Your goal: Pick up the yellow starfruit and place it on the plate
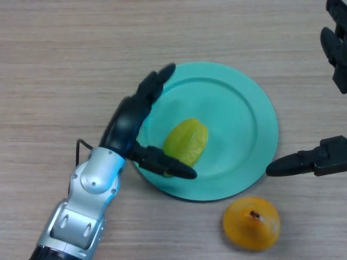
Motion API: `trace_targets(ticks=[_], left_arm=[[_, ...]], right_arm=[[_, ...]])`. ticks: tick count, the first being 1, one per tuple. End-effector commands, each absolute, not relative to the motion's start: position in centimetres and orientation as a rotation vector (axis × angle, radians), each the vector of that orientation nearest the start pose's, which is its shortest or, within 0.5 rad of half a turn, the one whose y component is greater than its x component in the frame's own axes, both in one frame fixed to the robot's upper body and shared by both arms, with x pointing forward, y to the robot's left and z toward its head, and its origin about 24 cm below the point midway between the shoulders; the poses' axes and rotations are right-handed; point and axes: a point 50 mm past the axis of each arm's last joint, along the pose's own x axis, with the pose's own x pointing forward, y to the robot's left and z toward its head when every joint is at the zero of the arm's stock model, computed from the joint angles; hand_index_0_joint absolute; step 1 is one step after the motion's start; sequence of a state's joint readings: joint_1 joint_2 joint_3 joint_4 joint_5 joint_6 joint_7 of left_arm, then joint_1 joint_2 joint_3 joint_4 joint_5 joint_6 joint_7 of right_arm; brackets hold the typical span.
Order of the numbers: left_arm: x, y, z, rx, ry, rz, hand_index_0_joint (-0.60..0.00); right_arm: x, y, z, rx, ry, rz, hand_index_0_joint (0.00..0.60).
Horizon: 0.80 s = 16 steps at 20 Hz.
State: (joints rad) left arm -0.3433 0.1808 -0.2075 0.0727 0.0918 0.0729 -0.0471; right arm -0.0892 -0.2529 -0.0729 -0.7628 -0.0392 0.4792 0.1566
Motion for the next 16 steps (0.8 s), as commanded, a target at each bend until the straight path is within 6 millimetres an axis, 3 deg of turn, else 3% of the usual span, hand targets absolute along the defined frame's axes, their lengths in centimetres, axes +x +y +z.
trace_targets(ticks=[1,5,8,16], left_arm=[[30.6,12.3,15.4,0.317,-0.428,-0.213,0.000],[28.3,14.3,18.3,0.341,-0.575,-0.160,0.000],[26.2,16.4,20.1,0.246,-0.616,-0.151,0.000],[22.9,20.6,20.5,0.150,-0.597,-0.106,0.000]], right_arm=[[21.0,-17.2,22.1,-0.364,-0.590,0.071,0.000],[21.0,-17.6,22.3,-0.344,-0.576,0.065,0.000],[21.0,-17.7,22.1,-0.343,-0.582,0.063,0.000],[21.5,-17.3,21.4,-0.318,-0.593,0.078,0.000]])
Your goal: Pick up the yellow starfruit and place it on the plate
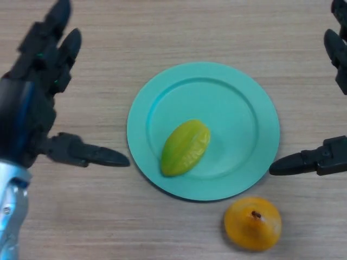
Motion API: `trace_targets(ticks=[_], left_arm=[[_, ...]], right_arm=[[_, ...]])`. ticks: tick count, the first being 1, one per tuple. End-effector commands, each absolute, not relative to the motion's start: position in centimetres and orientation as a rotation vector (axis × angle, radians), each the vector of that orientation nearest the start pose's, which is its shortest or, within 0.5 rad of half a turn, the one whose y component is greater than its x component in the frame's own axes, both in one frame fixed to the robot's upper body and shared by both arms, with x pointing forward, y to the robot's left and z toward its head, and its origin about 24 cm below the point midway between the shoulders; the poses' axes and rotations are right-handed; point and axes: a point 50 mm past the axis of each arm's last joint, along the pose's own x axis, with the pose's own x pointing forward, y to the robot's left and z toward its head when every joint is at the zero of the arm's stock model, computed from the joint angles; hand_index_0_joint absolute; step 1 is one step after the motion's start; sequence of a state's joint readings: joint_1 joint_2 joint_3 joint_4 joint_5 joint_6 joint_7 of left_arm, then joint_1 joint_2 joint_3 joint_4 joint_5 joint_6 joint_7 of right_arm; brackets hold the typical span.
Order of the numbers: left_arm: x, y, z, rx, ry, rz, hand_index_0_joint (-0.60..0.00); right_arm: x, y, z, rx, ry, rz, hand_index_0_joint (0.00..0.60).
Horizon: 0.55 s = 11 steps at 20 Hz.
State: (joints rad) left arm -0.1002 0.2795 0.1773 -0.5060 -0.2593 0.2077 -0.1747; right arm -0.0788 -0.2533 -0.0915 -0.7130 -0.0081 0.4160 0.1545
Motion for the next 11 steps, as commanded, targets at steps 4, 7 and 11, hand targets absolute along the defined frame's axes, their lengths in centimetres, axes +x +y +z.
trace_targets(ticks=[4,7,11], left_arm=[[22.38,21.17,20.89,0.122,-0.577,-0.077,0.000],[22.32,21.21,21.04,0.129,-0.579,-0.077,0.000],[22.17,21.50,21.03,0.148,-0.586,-0.062,0.000]], right_arm=[[21.73,-16.86,21.23,-0.298,-0.582,0.106,0.000],[21.86,-16.78,21.24,-0.285,-0.573,0.109,0.000],[21.93,-16.55,21.00,-0.285,-0.563,0.121,0.000]])
